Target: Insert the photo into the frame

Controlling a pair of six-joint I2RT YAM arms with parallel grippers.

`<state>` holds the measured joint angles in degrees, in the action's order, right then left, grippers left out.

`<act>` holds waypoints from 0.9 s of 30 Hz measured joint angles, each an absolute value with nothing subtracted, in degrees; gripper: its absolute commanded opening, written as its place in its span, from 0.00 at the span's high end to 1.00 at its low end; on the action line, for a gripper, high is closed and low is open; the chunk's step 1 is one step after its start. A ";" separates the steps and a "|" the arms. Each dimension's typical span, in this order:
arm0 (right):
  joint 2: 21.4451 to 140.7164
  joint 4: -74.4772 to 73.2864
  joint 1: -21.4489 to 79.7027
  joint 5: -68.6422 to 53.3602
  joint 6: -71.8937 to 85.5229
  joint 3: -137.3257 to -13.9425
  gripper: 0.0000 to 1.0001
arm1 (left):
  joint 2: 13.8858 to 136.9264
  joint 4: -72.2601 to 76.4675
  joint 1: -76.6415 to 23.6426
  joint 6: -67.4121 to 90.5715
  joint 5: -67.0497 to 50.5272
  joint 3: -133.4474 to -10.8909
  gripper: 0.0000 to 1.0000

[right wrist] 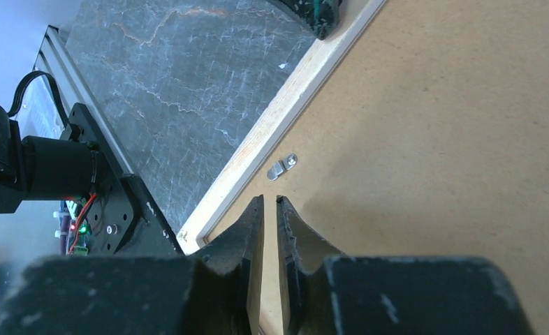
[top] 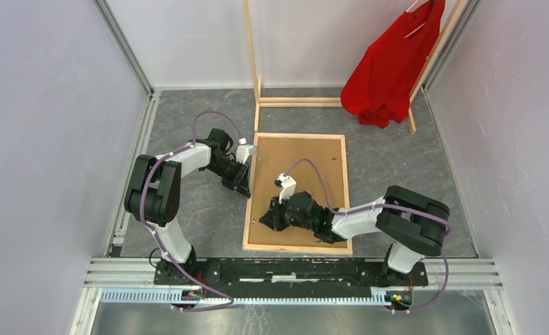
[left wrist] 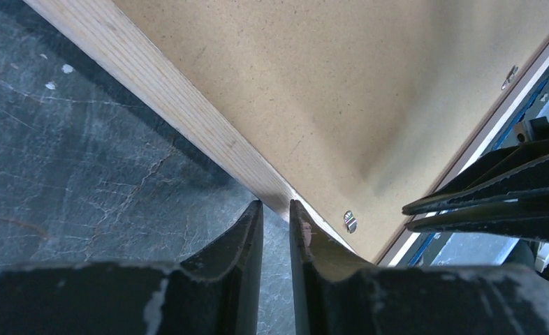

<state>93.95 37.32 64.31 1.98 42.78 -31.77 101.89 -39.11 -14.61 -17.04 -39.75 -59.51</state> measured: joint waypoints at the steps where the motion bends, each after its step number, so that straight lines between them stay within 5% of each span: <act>1: 94.65 37.63 64.40 1.74 42.78 -32.23 0.84 | 101.89 -39.11 -14.61 -17.04 -39.72 -59.51 0.76; 6: 96.90 38.39 64.90 0.91 42.78 -33.52 0.88 | 102.08 -39.09 -14.59 -17.06 -39.53 -59.51 0.86; 27: 101.23 39.00 65.76 0.05 42.72 -34.98 0.97 | 102.61 -40.64 -14.50 -17.10 -39.07 -60.49 0.88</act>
<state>101.23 39.00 65.76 0.05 42.72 -34.98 102.61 -40.64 -14.50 -17.10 -39.07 -60.49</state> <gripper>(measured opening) 0.044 0.127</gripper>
